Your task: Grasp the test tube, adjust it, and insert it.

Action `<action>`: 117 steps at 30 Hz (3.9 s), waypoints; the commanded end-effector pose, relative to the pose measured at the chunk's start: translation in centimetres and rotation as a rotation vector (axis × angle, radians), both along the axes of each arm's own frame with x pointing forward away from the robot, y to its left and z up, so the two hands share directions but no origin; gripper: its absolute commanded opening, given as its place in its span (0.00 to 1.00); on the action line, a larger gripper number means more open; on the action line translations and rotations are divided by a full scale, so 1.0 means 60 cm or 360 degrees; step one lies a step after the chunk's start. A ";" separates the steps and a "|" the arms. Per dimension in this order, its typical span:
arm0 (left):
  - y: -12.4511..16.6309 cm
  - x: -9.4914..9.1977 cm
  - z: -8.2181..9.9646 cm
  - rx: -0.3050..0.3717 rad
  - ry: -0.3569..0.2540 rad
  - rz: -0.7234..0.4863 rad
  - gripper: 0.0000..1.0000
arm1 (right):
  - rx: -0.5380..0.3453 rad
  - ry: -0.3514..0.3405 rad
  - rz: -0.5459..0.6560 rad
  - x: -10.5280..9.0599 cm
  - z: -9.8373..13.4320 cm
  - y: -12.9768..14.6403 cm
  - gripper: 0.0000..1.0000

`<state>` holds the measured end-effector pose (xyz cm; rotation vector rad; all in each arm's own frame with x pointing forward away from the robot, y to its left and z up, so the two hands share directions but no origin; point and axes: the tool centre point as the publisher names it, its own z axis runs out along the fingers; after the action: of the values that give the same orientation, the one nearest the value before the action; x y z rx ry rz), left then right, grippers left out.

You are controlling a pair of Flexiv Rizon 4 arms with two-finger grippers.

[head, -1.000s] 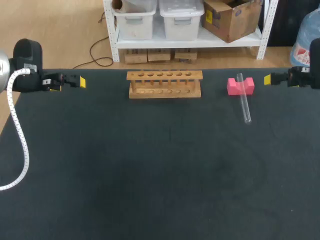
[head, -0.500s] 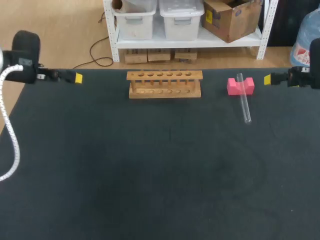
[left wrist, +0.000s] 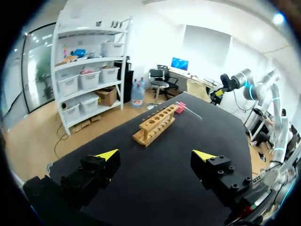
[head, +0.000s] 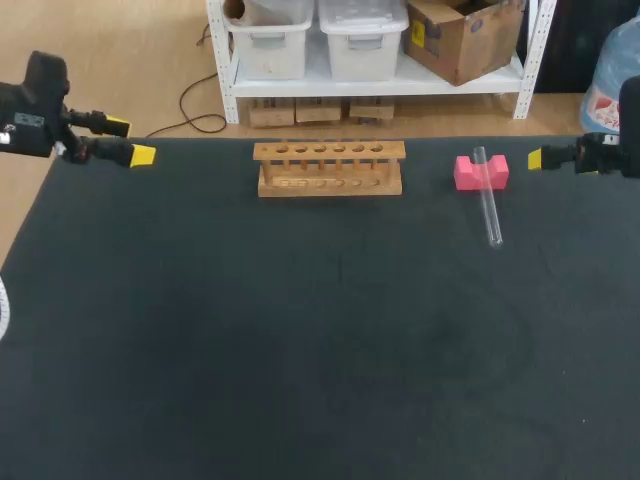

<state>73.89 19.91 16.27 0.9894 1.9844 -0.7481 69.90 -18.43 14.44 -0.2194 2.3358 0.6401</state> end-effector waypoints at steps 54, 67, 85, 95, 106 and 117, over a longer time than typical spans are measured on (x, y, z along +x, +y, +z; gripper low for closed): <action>-0.057 0.081 -0.090 -0.0135 0.0013 -0.0645 1.00 | -0.0013 0.0001 -0.0011 -0.003 0.002 0.002 1.00; -0.057 0.081 -0.090 -0.0135 0.0013 -0.0645 1.00 | -0.0013 0.0001 -0.0011 -0.003 0.002 0.002 1.00; -0.057 0.081 -0.090 -0.0135 0.0013 -0.0645 1.00 | -0.0247 0.0004 -0.0157 0.032 0.001 0.017 1.00; -0.057 0.081 -0.090 -0.0135 0.0013 -0.0645 1.00 | -0.0493 -0.0046 -0.0367 0.069 -0.029 0.047 1.00; -0.057 0.081 -0.090 -0.0135 0.0013 -0.0645 1.00 | -0.0754 -0.0131 -0.0530 0.083 -0.076 0.074 1.00; -0.057 0.081 -0.090 -0.0135 0.0013 -0.0645 1.00 | -0.0911 -0.0100 -0.0614 0.081 -0.128 0.077 1.00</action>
<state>78.73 16.44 10.96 1.3557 1.7634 -1.0454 74.58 -14.21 7.32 -0.2475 2.3682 0.3004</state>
